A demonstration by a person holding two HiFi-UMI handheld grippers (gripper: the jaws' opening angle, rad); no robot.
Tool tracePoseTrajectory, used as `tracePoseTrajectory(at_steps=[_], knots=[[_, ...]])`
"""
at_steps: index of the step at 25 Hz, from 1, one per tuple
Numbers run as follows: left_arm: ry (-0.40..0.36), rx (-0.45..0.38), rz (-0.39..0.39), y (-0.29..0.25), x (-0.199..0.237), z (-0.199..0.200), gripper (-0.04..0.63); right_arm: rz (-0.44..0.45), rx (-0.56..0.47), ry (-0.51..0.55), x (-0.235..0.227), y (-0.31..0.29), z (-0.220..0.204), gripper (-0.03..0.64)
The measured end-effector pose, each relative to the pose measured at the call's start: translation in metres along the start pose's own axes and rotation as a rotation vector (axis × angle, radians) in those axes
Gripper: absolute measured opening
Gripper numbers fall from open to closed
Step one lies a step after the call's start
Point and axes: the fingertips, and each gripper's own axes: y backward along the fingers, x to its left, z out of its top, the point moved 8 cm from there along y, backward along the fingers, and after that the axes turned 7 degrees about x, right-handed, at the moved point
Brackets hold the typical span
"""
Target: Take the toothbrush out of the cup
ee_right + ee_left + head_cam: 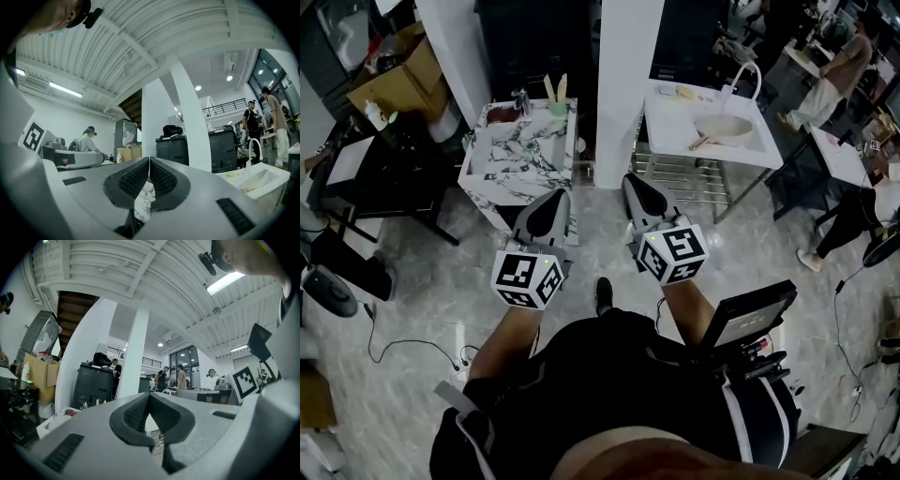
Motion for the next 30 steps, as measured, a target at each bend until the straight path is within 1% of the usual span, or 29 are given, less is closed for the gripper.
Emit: tracePoseTrajectory(at_steps=[4,12,16,20,22,28,30], knots=[[-0.012,0.008,0.032,-0.032,0.024,0.005,0.000,0.016,-0.016,-0.017,-0.021,-0.034,0.003,0.023],[0.031,0.021,0.067,-0.099,0.067,0.006,0.000,0.034,0.009,-0.013,-0.066,-0.099,0.008,0.023],[0.035,0.035,0.065,-0.129,0.077,0.006,0.000,0.030,0.022,-0.021,-0.090,-0.120,0.008,0.023],[0.030,0.062,0.096,-0.158,0.085,0.007,0.000,0.042,0.028,-0.039,-0.110,-0.139,0.007,0.023],[0.021,0.076,0.108,-0.172,0.085,0.008,0.000,0.050,0.025,-0.051,-0.121,-0.146,0.007,0.023],[-0.013,0.094,0.098,-0.207,0.081,0.012,0.000,0.064,0.011,-0.077,-0.152,-0.163,0.002,0.023],[-0.012,0.096,0.105,-0.218,0.082,0.011,0.000,0.067,0.012,-0.080,-0.160,-0.171,0.001,0.023]])
